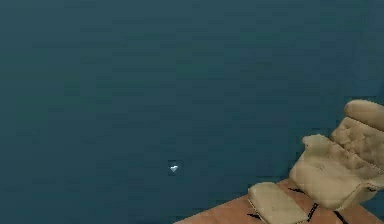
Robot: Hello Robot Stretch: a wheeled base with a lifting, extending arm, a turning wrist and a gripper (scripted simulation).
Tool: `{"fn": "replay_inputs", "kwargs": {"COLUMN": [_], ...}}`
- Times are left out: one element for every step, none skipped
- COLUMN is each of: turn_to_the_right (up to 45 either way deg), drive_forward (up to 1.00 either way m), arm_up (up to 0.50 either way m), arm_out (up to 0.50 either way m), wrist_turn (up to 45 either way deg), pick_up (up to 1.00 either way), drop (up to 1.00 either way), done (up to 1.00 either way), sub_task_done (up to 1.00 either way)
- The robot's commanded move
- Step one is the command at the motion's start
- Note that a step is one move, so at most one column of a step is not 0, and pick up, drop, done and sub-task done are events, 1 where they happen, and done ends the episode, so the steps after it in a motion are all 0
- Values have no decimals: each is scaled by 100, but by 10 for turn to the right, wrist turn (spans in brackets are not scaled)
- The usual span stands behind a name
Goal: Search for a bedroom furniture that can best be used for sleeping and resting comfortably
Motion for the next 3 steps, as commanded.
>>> {"fn": "replay_inputs", "kwargs": {"turn_to_the_right": [-450,-90,-30], "drive_forward": [0,0,0], "arm_up": [0,0,0], "arm_out": [0,0,0], "wrist_turn": [0,0,0], "pick_up": [0,0,0], "drop": [0,0,0], "done": [0,0,0], "sub_task_done": [0,0,0]}}
